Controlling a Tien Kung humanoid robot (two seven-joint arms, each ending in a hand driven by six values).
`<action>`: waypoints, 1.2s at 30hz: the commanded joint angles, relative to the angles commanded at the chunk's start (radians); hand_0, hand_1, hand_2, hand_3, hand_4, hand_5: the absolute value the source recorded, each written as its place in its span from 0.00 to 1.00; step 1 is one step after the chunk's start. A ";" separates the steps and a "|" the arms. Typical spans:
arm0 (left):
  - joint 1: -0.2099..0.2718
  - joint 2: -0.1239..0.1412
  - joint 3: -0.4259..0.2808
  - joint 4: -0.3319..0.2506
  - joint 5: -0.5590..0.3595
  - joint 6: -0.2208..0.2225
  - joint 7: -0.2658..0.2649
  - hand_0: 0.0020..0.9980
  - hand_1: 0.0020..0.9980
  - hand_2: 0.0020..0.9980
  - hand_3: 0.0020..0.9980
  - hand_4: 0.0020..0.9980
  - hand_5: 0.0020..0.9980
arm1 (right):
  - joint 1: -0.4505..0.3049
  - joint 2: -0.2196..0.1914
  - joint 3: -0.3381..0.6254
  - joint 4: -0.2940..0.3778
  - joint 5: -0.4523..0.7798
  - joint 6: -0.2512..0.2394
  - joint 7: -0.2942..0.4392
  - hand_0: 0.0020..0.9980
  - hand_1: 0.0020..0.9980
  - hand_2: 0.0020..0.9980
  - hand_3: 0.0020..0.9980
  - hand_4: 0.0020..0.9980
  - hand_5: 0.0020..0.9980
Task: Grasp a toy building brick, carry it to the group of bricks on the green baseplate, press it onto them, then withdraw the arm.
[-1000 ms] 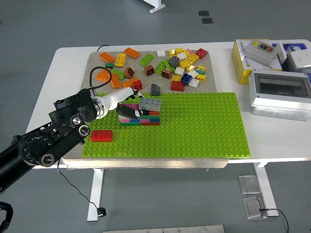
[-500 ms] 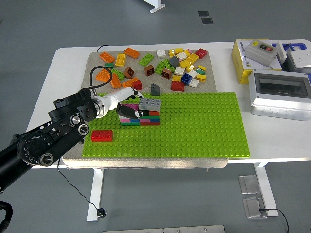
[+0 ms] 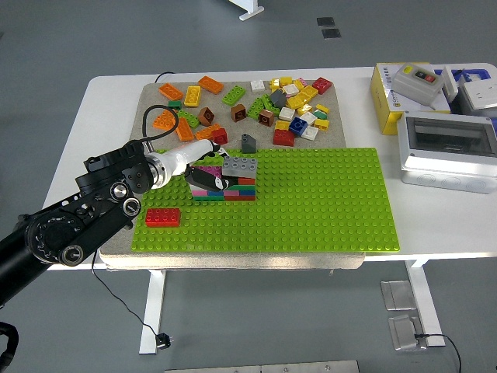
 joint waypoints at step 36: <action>0.004 0.014 -0.012 -0.028 0.002 -0.007 0.002 0.93 0.95 0.97 0.78 0.74 0.37 | -0.006 0.000 0.012 0.000 -0.021 0.000 -0.010 0.74 0.80 0.79 0.67 0.37 0.75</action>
